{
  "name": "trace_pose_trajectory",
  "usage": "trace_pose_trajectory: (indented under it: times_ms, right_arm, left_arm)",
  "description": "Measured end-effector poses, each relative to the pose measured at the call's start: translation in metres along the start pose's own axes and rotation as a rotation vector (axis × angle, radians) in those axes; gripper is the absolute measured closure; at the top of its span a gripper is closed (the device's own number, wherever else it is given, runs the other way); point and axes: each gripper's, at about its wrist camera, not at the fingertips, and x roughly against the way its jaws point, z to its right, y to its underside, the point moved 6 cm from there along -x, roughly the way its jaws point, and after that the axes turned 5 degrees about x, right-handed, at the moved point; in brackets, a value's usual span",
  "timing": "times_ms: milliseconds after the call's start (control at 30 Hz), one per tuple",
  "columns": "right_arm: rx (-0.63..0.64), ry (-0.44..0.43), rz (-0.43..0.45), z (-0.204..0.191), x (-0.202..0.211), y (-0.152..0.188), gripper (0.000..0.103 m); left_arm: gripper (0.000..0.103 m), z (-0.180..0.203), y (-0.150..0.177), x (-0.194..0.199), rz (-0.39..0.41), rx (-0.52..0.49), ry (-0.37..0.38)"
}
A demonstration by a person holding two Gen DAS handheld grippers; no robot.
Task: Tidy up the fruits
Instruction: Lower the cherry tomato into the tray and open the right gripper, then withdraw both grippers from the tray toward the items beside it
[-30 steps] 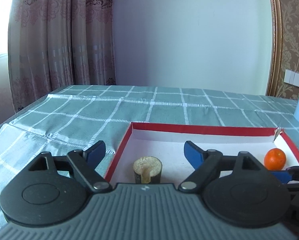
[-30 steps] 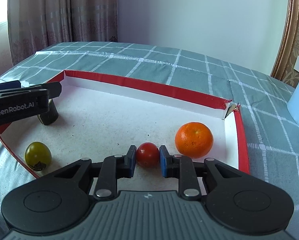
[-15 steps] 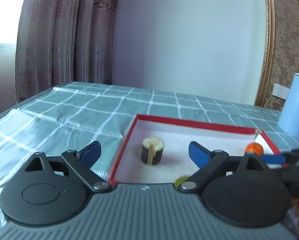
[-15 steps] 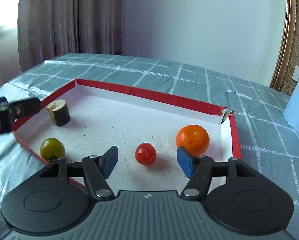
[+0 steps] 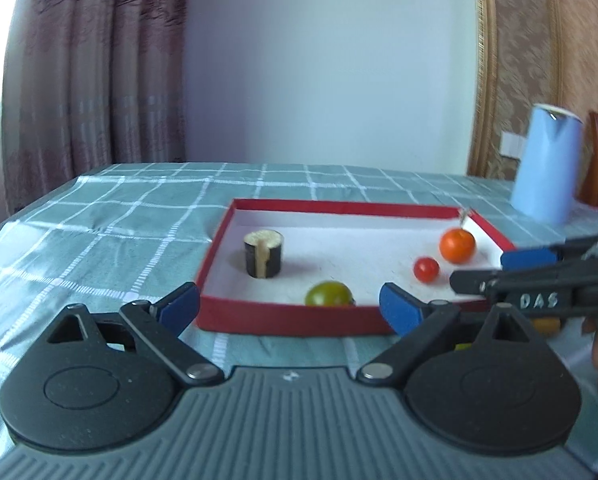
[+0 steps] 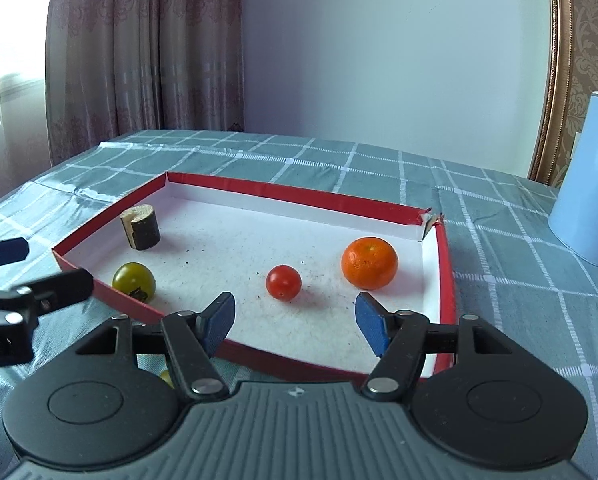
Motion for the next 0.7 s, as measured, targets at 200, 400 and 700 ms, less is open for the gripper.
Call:
trace_pose_trajectory:
  times_ms: [200,400,700]
  right_arm:
    - [-0.093,-0.015,0.042,0.018,0.028,0.014,0.03]
    - [-0.172,-0.007,0.055,0.039,0.044,0.029,0.027]
    - [-0.218,0.035,0.076,0.059,0.059,0.043,0.027]
  left_arm:
    - [0.005,0.005,0.005,-0.001,-0.035,-0.016,0.04]
    - [0.005,0.011,0.011,-0.007,-0.096,-0.032,0.092]
    - [0.013,0.022,0.02,-0.013,-0.149,-0.078,0.116]
